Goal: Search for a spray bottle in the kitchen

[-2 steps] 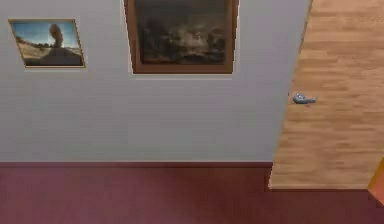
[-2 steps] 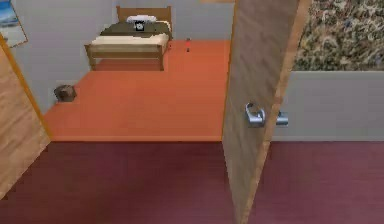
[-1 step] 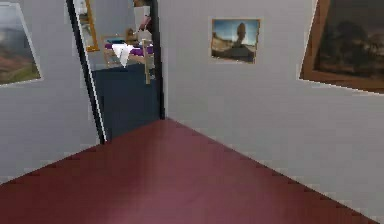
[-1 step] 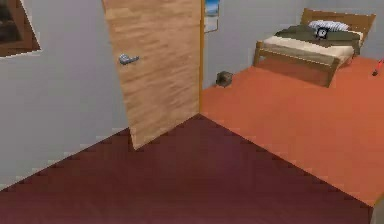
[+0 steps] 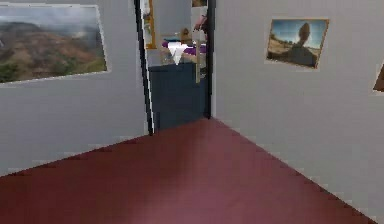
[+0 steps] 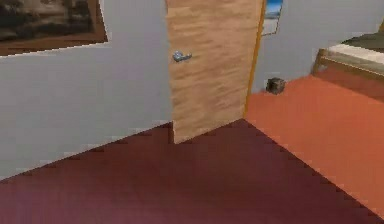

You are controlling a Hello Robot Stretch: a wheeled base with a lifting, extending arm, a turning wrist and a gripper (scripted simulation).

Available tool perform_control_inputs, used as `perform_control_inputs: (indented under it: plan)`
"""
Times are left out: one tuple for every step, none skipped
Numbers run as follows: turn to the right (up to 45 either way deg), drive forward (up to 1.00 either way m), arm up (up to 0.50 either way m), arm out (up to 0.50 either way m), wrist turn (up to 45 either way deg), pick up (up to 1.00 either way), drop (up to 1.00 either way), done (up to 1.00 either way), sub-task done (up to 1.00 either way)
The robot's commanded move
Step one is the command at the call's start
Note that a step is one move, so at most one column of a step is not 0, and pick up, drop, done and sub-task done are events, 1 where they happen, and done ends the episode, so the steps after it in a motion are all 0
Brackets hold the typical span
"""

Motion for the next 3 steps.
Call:
perform_control_inputs:
  plan:
    - [0.0, 1.00, 0.00, 0.00, 0.0, 0.00, 0.00, 0.00, 0.00]
    - [-3.0, 0.00, 0.00, 0.00, 0.0, 0.00, 0.00, 0.00, 0.00]
    - [0.0, 1.00, 0.00, 0.00, 0.0, 0.00, 0.00, 0.00, 0.00]
